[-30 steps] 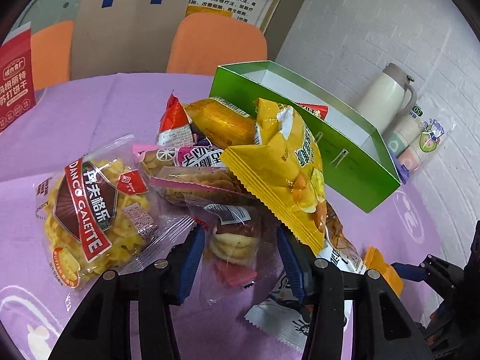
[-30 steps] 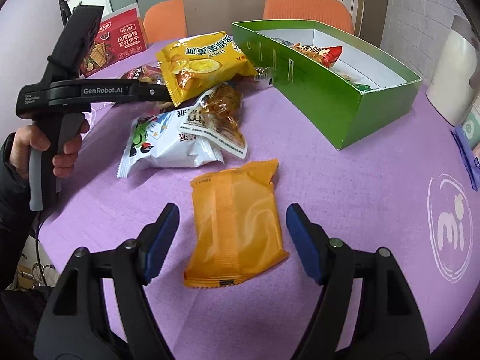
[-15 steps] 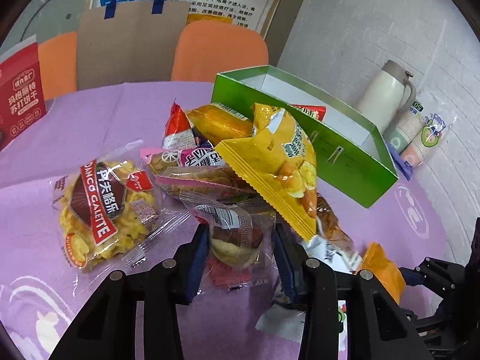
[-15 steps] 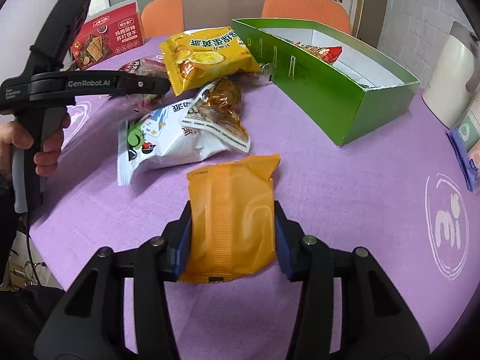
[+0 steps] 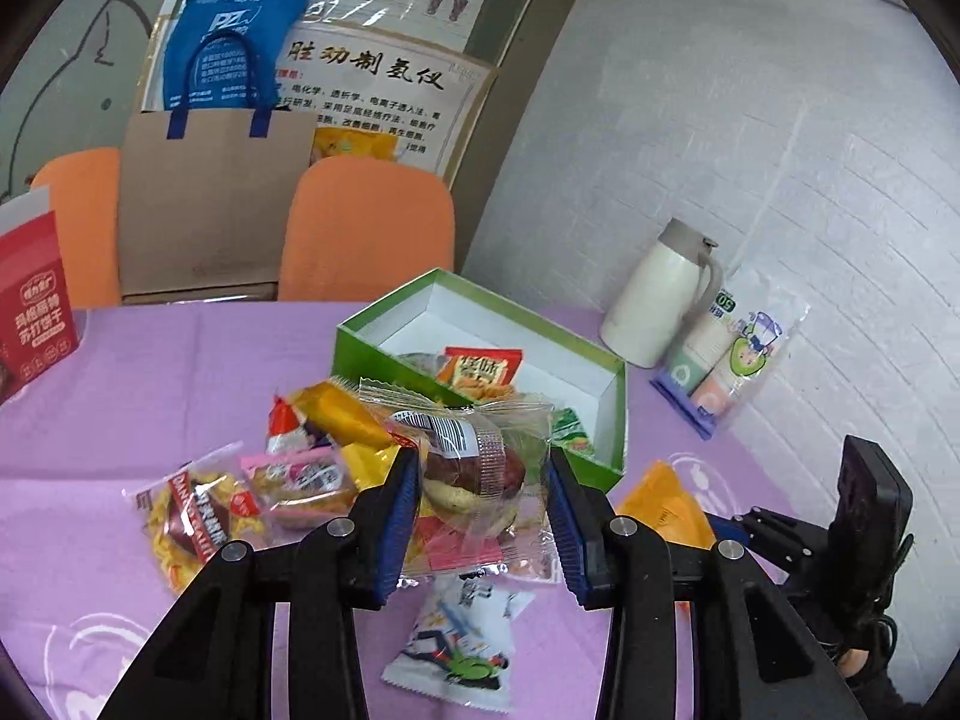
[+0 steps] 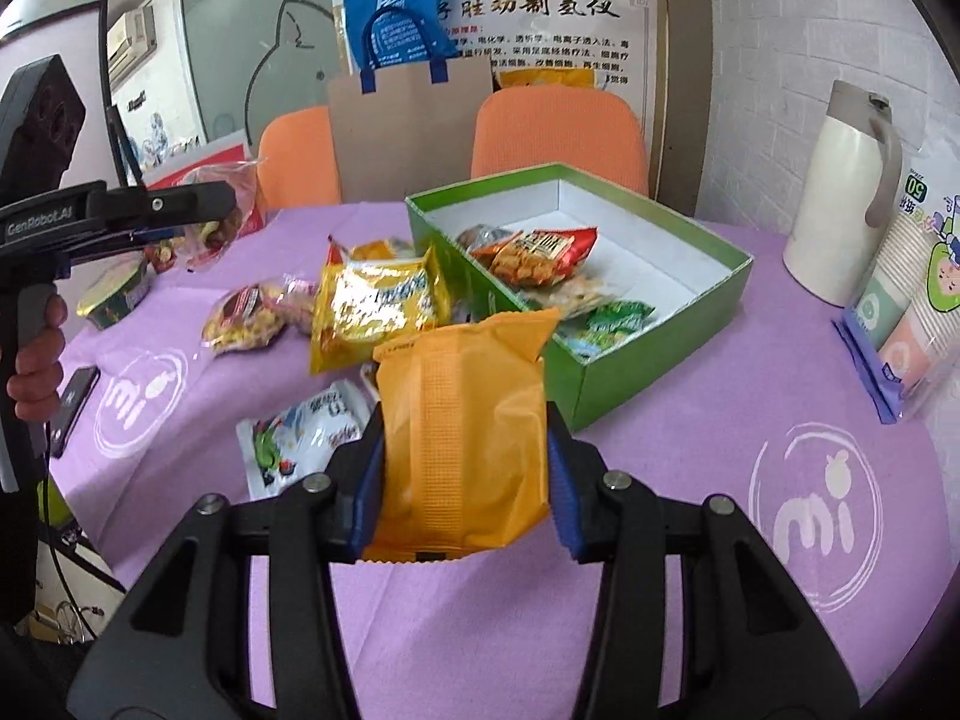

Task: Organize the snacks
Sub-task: 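Carry the cake pack into the box with the right tool while the left drops a pastry pack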

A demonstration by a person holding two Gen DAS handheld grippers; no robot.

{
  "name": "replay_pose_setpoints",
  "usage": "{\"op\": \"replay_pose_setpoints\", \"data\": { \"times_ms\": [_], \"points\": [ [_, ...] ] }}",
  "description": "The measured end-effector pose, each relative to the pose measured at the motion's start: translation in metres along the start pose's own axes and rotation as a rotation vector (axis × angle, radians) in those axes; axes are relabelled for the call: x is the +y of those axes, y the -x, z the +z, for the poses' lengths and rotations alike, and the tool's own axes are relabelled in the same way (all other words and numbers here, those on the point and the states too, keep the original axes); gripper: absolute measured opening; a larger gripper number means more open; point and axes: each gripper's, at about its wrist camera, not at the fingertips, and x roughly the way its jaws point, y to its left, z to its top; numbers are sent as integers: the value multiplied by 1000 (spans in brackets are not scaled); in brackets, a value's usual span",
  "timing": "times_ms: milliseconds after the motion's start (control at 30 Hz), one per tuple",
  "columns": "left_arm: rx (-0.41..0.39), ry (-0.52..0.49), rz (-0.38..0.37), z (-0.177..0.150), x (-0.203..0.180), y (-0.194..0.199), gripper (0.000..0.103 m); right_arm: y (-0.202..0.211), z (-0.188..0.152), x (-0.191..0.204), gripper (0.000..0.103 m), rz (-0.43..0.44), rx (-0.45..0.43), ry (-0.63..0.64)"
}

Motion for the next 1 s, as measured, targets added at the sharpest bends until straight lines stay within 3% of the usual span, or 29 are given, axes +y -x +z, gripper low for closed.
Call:
{"op": "replay_pose_setpoints", "data": {
  "times_ms": [300,533,733,767,800,833,867,900,1000],
  "points": [
    [49,-61,1,48,-43,-77,42,-41,47,-55,48,-59,-54,-101],
    [87,-6,63,69,-29,-144,42,-82,65,-93,48,-99,-31,-152],
    [146,7,89,64,-19,-184,43,-105,58,-100,52,-95,2,-152],
    [141,-8,98,61,-18,-187,47,-107,57,-99,57,-84,5,-140],
    [137,-20,108,59,-18,-189,69,-107,57,-98,74,-80,3,-130],
    [129,-22,134,57,-17,-188,83,-103,55,-95,86,-87,-21,-114],
    [111,-18,151,56,-17,-186,98,-97,55,-92,91,-104,-47,-97],
    [80,-11,149,55,-15,-181,101,-92,54,-88,96,-127,-68,-78],
    [68,-4,130,55,-14,-170,103,-76,55,-76,97,-147,-97,-16]
  ]
}}
